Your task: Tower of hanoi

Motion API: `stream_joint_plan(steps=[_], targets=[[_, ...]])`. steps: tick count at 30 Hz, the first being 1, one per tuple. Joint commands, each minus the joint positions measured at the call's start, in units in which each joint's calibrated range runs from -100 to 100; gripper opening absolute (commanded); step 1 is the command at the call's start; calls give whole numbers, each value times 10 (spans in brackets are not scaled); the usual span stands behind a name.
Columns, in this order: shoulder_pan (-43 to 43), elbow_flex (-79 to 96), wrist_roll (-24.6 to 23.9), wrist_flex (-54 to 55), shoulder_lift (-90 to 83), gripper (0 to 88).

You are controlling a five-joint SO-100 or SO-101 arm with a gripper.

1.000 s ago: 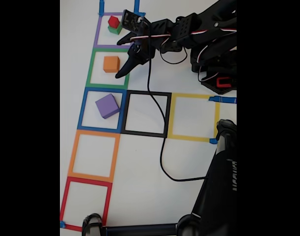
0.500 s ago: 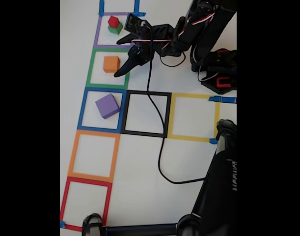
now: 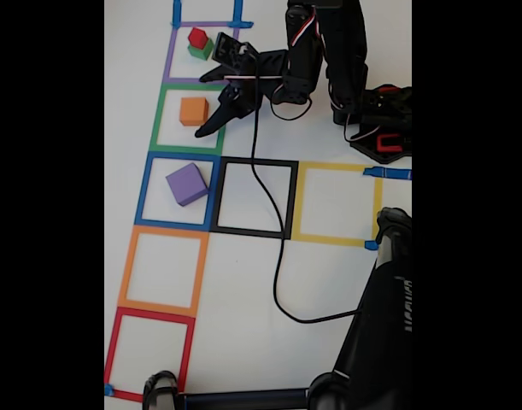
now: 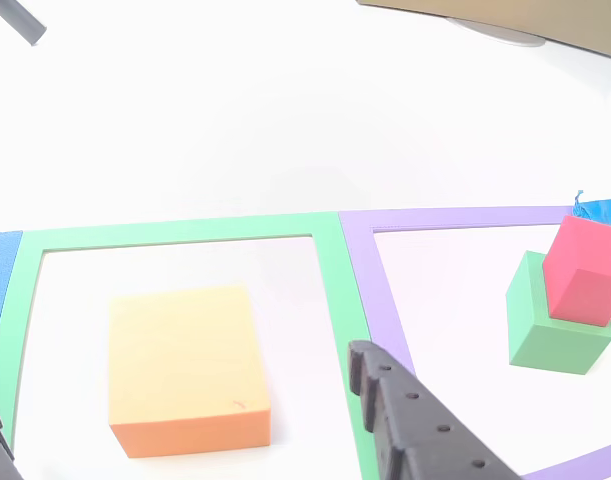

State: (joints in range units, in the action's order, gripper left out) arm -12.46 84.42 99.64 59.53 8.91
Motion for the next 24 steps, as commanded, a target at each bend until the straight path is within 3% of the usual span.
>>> stream_joint_plan(steps=[1, 24], targets=[[7, -34, 4, 38, 36, 451], [30, -106, 4, 21, 115, 426]])
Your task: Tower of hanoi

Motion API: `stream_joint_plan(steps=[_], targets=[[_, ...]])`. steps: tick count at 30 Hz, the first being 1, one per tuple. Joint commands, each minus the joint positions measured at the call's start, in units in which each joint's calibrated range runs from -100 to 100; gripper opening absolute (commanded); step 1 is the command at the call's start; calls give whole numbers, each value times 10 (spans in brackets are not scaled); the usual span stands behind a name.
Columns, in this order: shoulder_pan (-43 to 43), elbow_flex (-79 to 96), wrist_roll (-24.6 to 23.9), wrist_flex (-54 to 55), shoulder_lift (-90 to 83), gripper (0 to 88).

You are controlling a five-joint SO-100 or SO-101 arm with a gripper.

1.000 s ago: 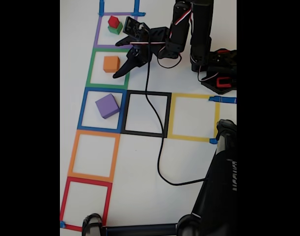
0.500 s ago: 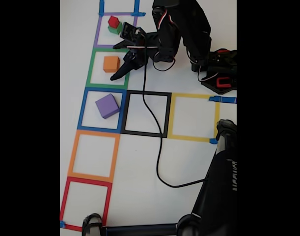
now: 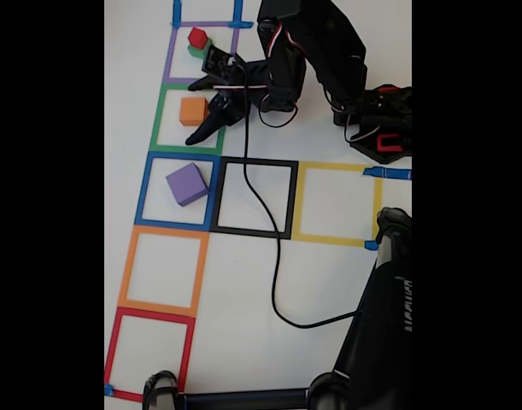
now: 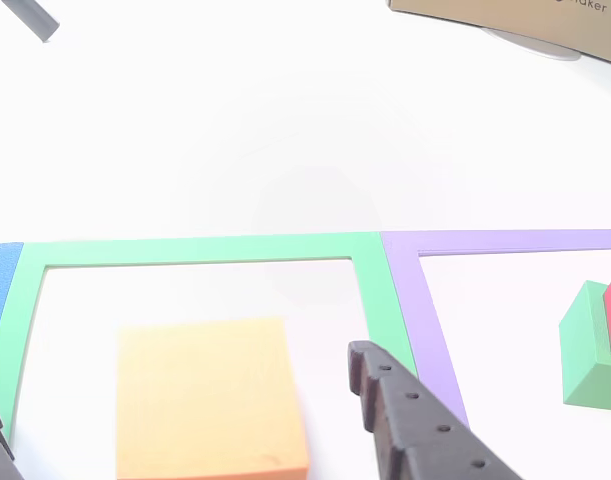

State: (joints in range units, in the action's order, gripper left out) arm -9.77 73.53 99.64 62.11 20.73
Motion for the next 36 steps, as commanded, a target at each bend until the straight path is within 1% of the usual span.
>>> stream_joint_plan(steps=[1, 15, 21, 25, 36], targets=[[3, 5, 4, -5, -3, 426], [9, 6, 4, -5, 14, 392], [8, 7, 4, -7, 19, 343], [7, 0, 4, -6, 20, 333], [4, 3, 4, -3, 24, 255]])
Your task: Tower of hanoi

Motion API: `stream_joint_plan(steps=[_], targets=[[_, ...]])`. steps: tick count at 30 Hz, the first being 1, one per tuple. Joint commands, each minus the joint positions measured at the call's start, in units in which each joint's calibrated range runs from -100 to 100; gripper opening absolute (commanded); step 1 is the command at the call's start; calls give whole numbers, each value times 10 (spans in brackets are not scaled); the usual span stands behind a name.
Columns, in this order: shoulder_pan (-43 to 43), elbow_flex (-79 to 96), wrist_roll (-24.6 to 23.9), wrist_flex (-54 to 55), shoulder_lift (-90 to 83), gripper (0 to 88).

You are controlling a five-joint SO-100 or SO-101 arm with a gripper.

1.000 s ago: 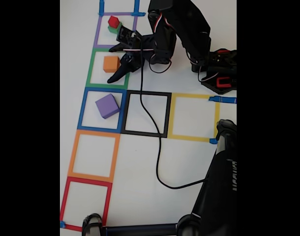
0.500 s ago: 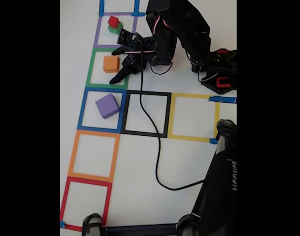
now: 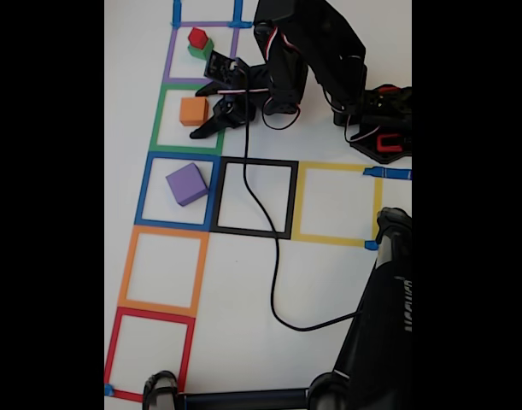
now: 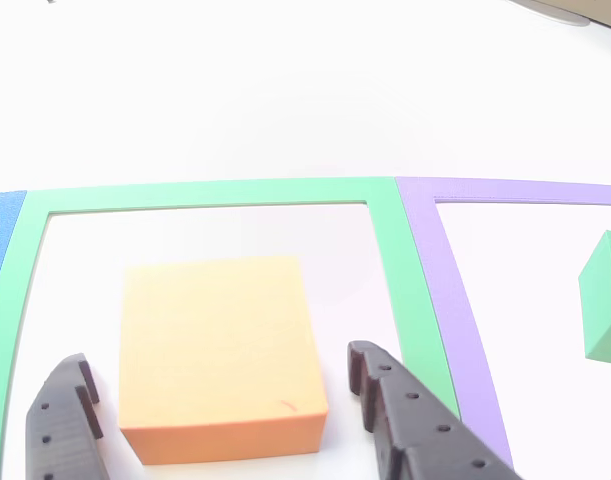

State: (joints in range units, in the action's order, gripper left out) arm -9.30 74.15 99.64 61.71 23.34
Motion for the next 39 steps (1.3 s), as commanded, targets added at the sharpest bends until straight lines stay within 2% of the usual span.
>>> stream_joint_plan(steps=[1, 15, 26, 30, 39], targets=[[-1, -3, 4, 1, -2, 250], [2, 2, 4, 6, -6, 156], [4, 16, 4, -6, -38, 149], [12, 40, 4, -76, -124, 144], [30, 17, 4, -370, -382, 137]])
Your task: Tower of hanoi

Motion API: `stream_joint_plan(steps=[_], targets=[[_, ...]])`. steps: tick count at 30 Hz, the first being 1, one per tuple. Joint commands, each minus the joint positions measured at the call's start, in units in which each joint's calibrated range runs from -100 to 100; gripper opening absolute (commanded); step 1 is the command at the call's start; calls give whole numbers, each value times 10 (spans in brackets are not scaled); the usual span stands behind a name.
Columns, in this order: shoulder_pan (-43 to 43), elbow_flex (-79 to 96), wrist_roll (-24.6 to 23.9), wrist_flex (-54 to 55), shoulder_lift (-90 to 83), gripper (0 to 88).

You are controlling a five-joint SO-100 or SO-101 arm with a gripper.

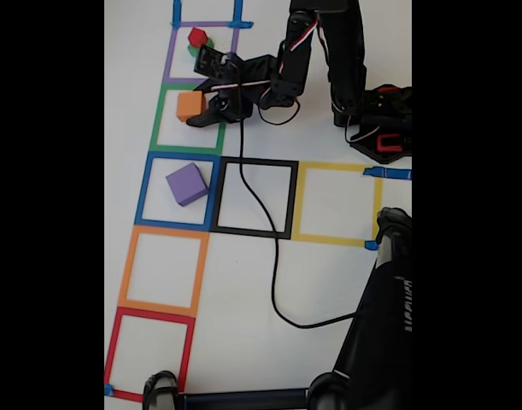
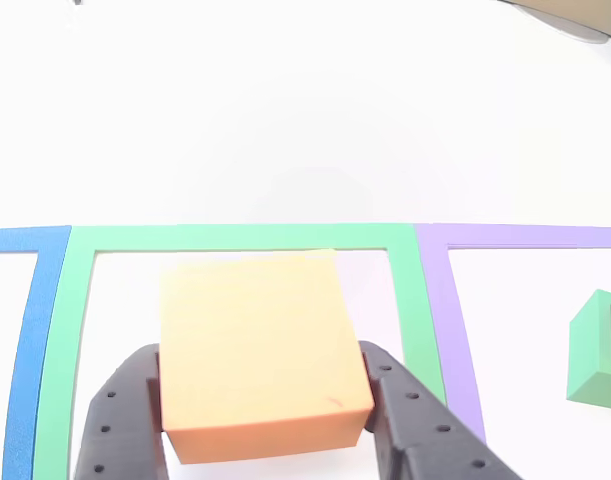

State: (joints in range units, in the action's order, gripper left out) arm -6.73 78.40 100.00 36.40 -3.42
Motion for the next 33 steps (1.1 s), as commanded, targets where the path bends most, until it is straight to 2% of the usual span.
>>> stream_joint_plan(steps=[1, 13, 19, 23, 27, 33], targets=[[6, -38, 0, -159, -141, 137], [60, -350, 0, -768, -368, 131], [120, -537, 0, -992, -398, 134], [164, -619, 0, -1080, -410, 133], [196, -622, 0, -1128, -443, 131], [218, -509, 0, -1105, -512, 120]])
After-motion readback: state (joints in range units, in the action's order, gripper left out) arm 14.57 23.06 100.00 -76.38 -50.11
